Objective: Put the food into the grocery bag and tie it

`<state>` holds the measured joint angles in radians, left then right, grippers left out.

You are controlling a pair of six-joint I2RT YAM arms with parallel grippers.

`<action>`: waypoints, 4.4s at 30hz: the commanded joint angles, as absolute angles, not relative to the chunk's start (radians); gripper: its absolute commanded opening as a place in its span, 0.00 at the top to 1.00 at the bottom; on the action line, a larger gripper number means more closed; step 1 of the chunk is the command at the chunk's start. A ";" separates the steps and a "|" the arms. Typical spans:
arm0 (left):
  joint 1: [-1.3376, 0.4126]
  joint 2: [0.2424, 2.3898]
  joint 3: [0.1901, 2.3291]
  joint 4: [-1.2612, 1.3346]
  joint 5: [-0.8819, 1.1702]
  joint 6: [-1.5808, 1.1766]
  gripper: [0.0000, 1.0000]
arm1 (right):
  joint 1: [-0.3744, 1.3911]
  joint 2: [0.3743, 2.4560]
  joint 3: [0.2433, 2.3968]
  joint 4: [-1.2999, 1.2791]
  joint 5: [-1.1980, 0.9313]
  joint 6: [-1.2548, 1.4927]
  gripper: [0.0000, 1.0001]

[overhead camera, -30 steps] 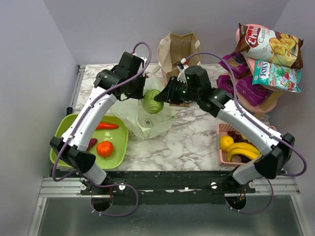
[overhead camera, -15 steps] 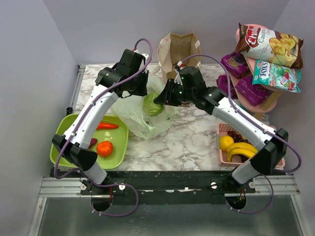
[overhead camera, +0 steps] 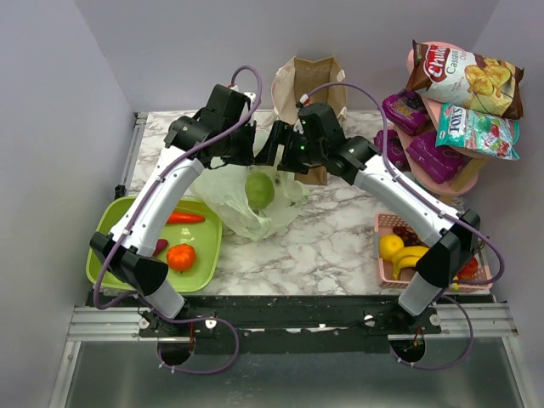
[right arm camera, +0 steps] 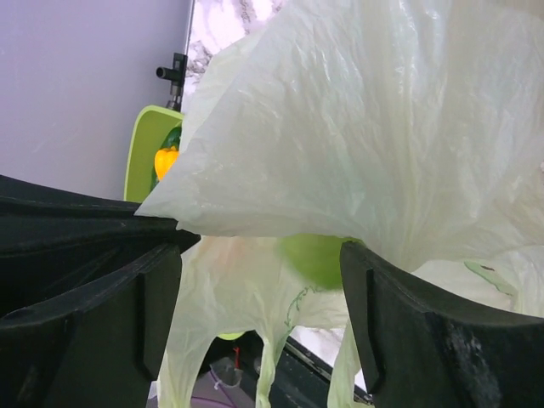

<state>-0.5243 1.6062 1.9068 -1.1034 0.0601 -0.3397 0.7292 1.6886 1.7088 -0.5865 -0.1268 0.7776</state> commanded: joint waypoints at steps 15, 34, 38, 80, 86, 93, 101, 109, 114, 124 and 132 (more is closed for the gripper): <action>-0.533 1.614 1.883 -1.084 0.089 -0.361 1.00 | 0.734 1.606 1.706 -0.599 -0.137 0.724 0.17; -0.534 1.518 1.639 -0.976 0.089 -0.333 1.00 | 0.735 1.483 1.594 -0.651 -0.170 0.598 0.17; -0.533 1.476 1.641 -0.971 0.077 -0.336 0.98 | 0.734 1.467 1.593 -0.643 -0.216 0.574 0.17; -0.475 0.660 1.245 -1.140 -0.465 -0.542 0.02 | 1.112 1.821 1.962 -0.793 -0.244 0.414 0.16; -0.474 0.521 1.150 -1.118 -0.573 -0.582 0.01 | 1.134 1.889 1.987 -0.757 -0.223 0.478 0.16; -0.474 0.368 1.026 -1.056 -0.610 -0.596 0.02 | 1.137 1.957 2.016 -0.719 -0.233 0.567 0.16; -0.474 0.222 0.912 -1.004 -0.606 -0.584 0.02 | 1.145 2.042 2.055 -0.703 -0.202 0.643 0.16; -0.474 0.117 0.867 -0.950 -0.640 -0.571 0.01 | 1.148 2.099 2.057 -0.677 -0.166 0.714 0.15; -0.473 0.072 0.855 -0.954 -0.659 -0.584 0.01 | 1.155 2.134 2.057 -0.640 -0.164 0.766 0.15; -0.474 0.029 0.839 -0.947 -0.725 -0.611 0.02 | 1.175 2.180 2.050 -0.607 -0.045 0.910 0.13; -0.473 -0.040 0.801 -0.897 -0.765 -0.592 0.01 | 1.190 2.224 2.049 -0.575 0.058 0.975 0.10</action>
